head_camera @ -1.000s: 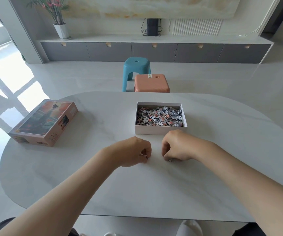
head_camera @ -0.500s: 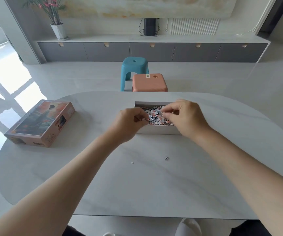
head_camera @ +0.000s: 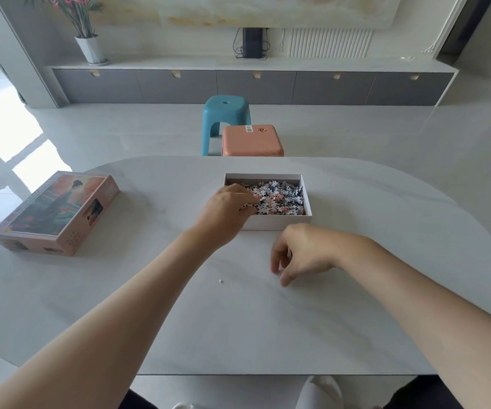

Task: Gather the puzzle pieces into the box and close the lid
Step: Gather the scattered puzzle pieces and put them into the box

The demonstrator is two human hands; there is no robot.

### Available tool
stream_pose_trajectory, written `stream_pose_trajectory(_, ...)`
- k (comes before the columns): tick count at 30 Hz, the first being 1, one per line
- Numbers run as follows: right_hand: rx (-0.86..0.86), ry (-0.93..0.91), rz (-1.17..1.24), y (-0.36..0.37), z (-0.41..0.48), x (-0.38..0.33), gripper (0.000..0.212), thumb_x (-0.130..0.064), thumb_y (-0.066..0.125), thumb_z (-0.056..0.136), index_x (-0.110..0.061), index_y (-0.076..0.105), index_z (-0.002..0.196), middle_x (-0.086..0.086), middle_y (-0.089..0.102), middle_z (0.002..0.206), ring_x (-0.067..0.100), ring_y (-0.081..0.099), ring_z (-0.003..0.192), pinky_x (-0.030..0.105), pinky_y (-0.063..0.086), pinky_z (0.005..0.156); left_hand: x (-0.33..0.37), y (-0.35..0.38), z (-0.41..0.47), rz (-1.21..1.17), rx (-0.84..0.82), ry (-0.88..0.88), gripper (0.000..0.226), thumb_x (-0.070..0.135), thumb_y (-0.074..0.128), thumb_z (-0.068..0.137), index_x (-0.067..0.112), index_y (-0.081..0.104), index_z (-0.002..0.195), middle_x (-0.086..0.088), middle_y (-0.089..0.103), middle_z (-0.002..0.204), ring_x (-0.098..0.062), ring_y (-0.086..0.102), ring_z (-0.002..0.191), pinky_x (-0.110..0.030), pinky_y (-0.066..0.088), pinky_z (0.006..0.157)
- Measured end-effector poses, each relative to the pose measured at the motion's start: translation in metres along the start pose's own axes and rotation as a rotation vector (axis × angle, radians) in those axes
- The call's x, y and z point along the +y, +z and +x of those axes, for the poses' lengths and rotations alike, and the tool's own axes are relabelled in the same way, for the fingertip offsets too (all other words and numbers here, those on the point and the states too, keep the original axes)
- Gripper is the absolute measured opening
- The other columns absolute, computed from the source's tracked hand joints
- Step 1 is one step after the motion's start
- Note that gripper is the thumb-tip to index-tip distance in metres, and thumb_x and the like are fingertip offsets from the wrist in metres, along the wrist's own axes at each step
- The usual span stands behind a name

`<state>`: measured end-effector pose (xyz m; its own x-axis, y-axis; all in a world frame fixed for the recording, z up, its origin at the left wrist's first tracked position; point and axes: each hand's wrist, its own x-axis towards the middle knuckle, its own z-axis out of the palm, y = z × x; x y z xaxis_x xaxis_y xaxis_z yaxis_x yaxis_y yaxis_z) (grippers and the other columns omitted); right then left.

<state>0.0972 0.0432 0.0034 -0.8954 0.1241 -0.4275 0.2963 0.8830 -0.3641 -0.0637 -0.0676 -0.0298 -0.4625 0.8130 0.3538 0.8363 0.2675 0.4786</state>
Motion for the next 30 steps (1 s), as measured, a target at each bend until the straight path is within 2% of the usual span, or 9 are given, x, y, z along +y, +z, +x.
stream_pose_trajectory(4,0.017,0.023,-0.034,0.005,0.003,0.001,0.01,-0.029,0.084,0.068,-0.027,0.075,0.072,-0.012,0.07,0.071,0.003,0.065,0.069,0.024,0.052,0.058,0.0,-0.004,-0.013,0.11,0.014,0.055,0.018,0.025,0.064,0.089,0.025,0.072,0.104,0.004,0.061,0.116,-0.021,0.053,0.107,-0.04,0.041,0.094)
stream_pose_trajectory(7,0.023,0.033,-0.023,0.004,0.002,0.001,0.013,-0.027,0.084,0.067,-0.026,0.074,0.074,-0.01,0.07,0.072,0.008,0.067,0.07,0.024,0.052,0.056,0.005,-0.009,-0.025,0.17,-0.006,0.085,0.022,0.026,0.064,0.086,0.028,0.067,0.108,0.007,0.056,0.12,-0.019,0.047,0.114,-0.038,0.039,0.097)
stream_pose_trajectory(11,0.069,0.05,-0.075,0.0,-0.002,0.003,0.019,-0.03,0.086,0.066,-0.025,0.075,0.08,-0.013,0.066,0.071,0.0,0.06,0.063,0.014,0.041,0.048,0.011,-0.017,-0.037,0.201,-0.03,0.184,0.022,0.03,0.065,0.083,0.031,0.064,0.105,0.009,0.053,0.112,-0.016,0.048,0.108,-0.033,0.041,0.091)
stream_pose_trajectory(13,0.066,0.063,-0.051,0.0,-0.003,0.005,0.015,-0.029,0.085,0.069,-0.023,0.076,0.08,-0.012,0.069,0.073,-0.001,0.06,0.061,0.01,0.036,0.041,0.01,-0.019,-0.04,0.252,-0.044,0.182,0.032,0.033,0.064,0.083,0.031,0.059,0.115,0.008,0.05,0.12,-0.017,0.045,0.113,-0.034,0.04,0.094)
stream_pose_trajectory(17,0.055,0.056,-0.036,0.001,-0.003,0.004,0.009,-0.027,0.081,0.074,-0.023,0.074,0.077,-0.012,0.067,0.07,-0.003,0.059,0.055,0.011,0.04,0.044,-0.001,-0.015,-0.044,0.312,-0.228,0.044,0.062,0.044,0.057,0.089,0.035,0.031,0.145,0.002,0.024,0.154,-0.022,0.017,0.143,-0.043,0.029,0.113)
stream_pose_trajectory(19,0.194,0.028,0.132,-0.001,-0.002,0.003,0.008,-0.022,0.081,0.075,-0.022,0.073,0.075,-0.011,0.067,0.068,-0.004,0.057,0.052,0.013,0.042,0.05,-0.004,-0.013,-0.045,0.291,-0.305,-0.009,0.068,0.046,0.054,0.091,0.036,0.021,0.15,0.002,0.011,0.16,-0.019,0.001,0.148,-0.043,0.02,0.117)
stream_pose_trajectory(23,0.743,-0.014,0.321,-0.013,0.005,0.008,0.009,-0.019,0.078,0.077,-0.026,0.073,0.077,-0.011,0.07,0.076,-0.003,0.058,0.066,0.013,0.043,0.066,-0.001,-0.011,-0.045,0.273,-0.27,-0.007,0.063,0.047,0.052,0.092,0.033,0.028,0.148,0.002,0.016,0.159,-0.02,0.002,0.148,-0.044,0.021,0.117)
stream_pose_trajectory(26,0.772,0.068,0.199,-0.018,0.011,0.022,0.021,-0.026,0.076,0.079,-0.036,0.073,0.098,-0.017,0.064,0.099,0.003,0.054,0.077,0.023,0.042,0.075,0.001,-0.012,-0.046,0.287,-0.215,0.008,0.054,0.05,0.051,0.091,0.035,0.039,0.141,0.003,0.024,0.155,-0.02,0.013,0.144,-0.045,0.026,0.114)
stream_pose_trajectory(30,0.74,0.142,0.137,-0.016,0.017,0.034,0.043,-0.032,0.067,0.089,-0.031,0.06,0.132,0.002,0.047,0.146,0.024,0.04,0.133,0.032,0.032,0.108,0.004,-0.012,-0.042,0.095,-0.123,-0.105,0.045,0.047,0.053,0.091,0.033,0.049,0.133,0.001,0.02,0.155,-0.02,0.016,0.141,-0.043,0.026,0.113)
